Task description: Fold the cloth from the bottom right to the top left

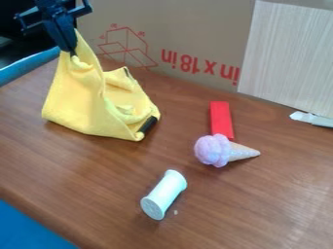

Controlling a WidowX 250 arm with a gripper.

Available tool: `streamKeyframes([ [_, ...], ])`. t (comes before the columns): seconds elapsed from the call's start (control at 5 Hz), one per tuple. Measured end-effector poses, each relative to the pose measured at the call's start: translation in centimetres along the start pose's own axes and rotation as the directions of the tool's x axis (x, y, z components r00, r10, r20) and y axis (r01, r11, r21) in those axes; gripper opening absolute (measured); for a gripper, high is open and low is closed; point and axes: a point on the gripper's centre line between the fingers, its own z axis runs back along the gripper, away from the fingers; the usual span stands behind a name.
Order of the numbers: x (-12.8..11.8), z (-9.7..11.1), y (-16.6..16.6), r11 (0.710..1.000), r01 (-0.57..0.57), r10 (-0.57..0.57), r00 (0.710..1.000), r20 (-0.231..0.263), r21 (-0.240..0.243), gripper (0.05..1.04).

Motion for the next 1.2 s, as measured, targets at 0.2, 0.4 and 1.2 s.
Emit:
streamKeyframes([
  [0.2,1.1,-0.5,-0.8,1.000,-0.008,0.008,1.000,-0.007,0.006,0.051],
  [0.4,1.9,-0.9,-1.7,1.000,-0.010,0.010,1.000,-0.009,0.009,0.050],
  [1.2,3.4,-2.9,-5.1,0.995,0.058,-0.062,0.997,0.048,0.077,0.207],
])
